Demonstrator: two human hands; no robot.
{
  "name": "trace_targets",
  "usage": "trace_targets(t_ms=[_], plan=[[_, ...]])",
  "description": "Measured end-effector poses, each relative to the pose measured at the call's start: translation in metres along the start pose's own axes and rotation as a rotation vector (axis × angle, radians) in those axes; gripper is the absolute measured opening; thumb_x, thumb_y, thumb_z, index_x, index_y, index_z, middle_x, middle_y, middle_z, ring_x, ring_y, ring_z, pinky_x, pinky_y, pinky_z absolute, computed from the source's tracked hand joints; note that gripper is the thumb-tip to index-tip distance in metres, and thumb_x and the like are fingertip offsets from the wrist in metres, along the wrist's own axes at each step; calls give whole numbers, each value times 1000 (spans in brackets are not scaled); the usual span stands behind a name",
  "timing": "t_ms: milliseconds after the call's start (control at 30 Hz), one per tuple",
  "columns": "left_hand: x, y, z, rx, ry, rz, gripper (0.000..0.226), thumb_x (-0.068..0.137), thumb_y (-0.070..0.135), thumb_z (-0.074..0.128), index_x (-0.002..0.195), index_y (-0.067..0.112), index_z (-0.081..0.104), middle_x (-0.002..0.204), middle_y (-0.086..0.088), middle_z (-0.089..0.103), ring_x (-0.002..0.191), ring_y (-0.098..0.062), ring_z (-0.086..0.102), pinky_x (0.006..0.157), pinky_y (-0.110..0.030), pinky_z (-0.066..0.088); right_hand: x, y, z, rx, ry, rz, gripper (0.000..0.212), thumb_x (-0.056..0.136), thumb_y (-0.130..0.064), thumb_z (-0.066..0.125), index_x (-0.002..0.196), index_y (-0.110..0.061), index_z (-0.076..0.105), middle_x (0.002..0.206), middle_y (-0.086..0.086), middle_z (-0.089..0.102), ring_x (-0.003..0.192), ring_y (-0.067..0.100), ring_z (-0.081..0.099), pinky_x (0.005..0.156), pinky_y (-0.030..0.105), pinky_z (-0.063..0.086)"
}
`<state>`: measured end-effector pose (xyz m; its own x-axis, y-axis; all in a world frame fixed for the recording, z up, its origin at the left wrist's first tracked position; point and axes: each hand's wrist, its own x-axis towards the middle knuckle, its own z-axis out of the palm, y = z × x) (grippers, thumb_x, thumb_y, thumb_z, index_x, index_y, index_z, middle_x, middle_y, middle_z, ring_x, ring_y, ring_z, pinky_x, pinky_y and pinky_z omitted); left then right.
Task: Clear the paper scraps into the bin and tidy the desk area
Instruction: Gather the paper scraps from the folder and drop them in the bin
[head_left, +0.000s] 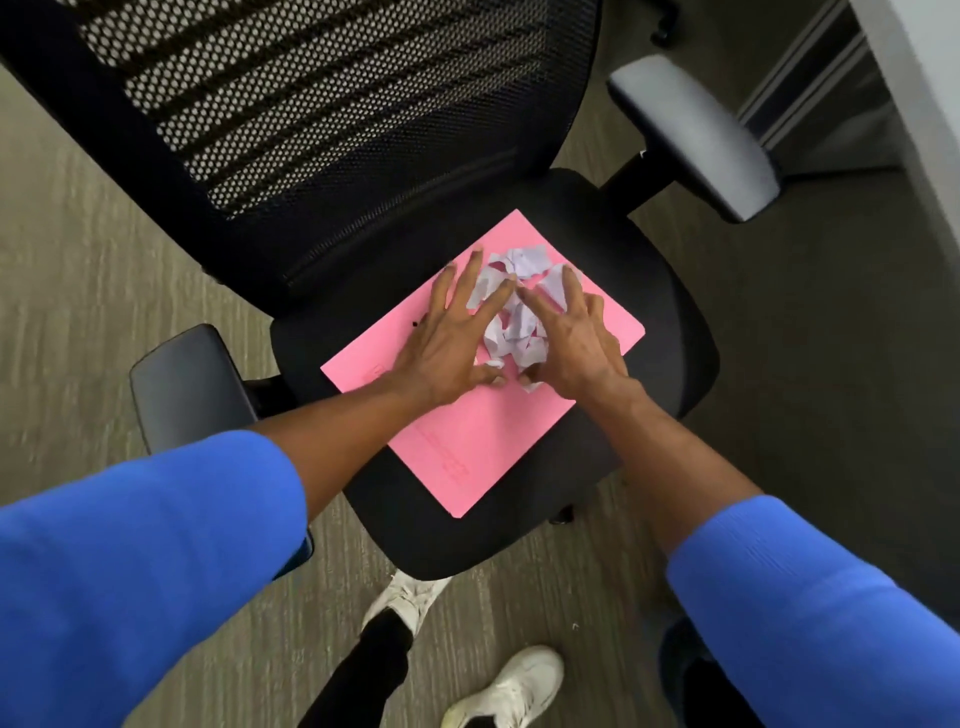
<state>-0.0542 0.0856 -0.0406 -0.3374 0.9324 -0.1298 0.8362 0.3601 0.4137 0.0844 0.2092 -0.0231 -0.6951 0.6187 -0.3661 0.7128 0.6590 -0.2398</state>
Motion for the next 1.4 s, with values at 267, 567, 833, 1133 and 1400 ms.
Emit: trace_targets(t_ms=[267,567,833,1133,1400], plan=[[-12,-11,21,53,83,70,30,98,17,70,128,14,71,148,-7,56,125,-28,48,96,-39,57,-14,-7,13,-12,117,-77,44,92,-21,80,134,-24,70,145,10,49,127,35,43,86,48,58],[-22,-5,25,-94,164,5,15,97,13,70,106,4,77,110,-8,70,100,-24,57,79,-41,54,-33,10,39,258,330,65,21,88,-10,77,105,-20,83,99,4,63,91,30,61,75,36,52],[-51,32,38,-194,209,4,18,97,20,72,104,5,77,102,-5,70,94,-23,56,72,-38,49,-86,34,42,590,549,235,23,84,-8,83,105,-18,85,96,-3,72,82,14,70,77,38,61],[-81,133,82,-312,128,125,15,93,17,74,104,10,79,101,-1,69,92,-24,58,75,-36,47,-187,90,62,743,661,510,17,86,-20,86,102,-25,86,94,-10,72,81,-1,66,69,11,49],[-124,221,154,-288,-103,202,12,84,19,81,94,13,81,94,-4,73,88,-29,64,73,-40,53,-305,151,126,863,628,977,16,87,-36,81,76,-23,82,67,-3,72,67,17,67,65,33,50]])
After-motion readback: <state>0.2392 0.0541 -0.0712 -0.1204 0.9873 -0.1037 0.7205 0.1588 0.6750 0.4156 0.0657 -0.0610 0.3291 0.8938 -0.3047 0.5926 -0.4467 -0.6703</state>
